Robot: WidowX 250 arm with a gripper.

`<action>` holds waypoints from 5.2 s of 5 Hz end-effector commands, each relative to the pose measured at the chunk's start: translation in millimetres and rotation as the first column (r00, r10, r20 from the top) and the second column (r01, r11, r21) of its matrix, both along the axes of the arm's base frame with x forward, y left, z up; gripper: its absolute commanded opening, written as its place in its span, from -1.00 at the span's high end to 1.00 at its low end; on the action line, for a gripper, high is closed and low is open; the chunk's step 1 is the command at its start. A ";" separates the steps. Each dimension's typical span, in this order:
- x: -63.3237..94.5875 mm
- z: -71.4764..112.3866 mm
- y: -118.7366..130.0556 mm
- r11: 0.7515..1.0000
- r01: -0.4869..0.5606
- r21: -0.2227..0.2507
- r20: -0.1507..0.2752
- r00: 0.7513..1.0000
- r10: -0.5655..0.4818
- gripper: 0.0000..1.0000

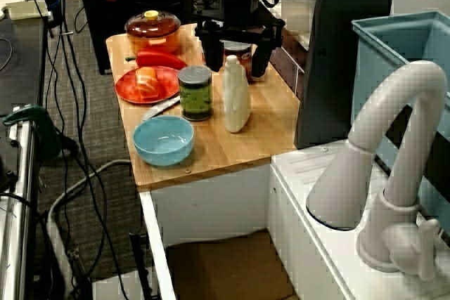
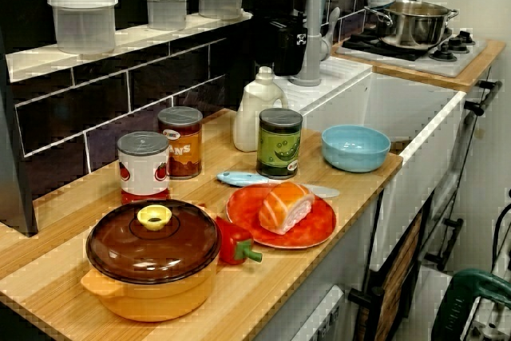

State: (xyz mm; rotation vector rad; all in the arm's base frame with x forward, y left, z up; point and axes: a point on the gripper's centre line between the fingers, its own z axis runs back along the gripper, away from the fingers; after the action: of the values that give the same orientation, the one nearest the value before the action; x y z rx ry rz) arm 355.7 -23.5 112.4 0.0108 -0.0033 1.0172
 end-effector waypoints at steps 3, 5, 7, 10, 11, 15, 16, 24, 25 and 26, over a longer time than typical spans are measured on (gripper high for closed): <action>-2.5 8.6 14.5 0.999 -0.003 0.049 0.067 0.998 0.000 -1.00; -6.0 -1.7 17.5 0.999 -0.014 0.045 0.031 0.999 0.012 -1.00; -6.8 -8.0 22.7 0.998 -0.008 0.056 -0.006 1.000 0.009 -1.00; -7.2 -15.0 28.7 0.998 0.003 0.058 -0.069 0.998 0.001 -1.00; -6.8 -15.6 28.6 0.999 0.009 0.041 -0.075 0.997 -0.006 -0.94; -4.0 -11.4 23.6 1.000 0.018 0.007 -0.058 0.998 -0.017 1.00; -5.8 0.7 24.8 1.000 0.024 0.004 -0.033 0.999 -0.024 1.00; -26.9 94.6 26.2 0.974 0.166 -0.153 0.075 0.985 -0.156 1.00; -29.8 108.1 29.6 0.973 0.179 -0.147 0.101 0.981 -0.165 1.00; -32.4 119.7 33.6 0.974 0.186 -0.130 0.132 0.977 -0.169 1.00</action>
State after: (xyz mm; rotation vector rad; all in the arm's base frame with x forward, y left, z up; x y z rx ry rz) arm 327.4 4.1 200.6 -0.1482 0.0597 0.8375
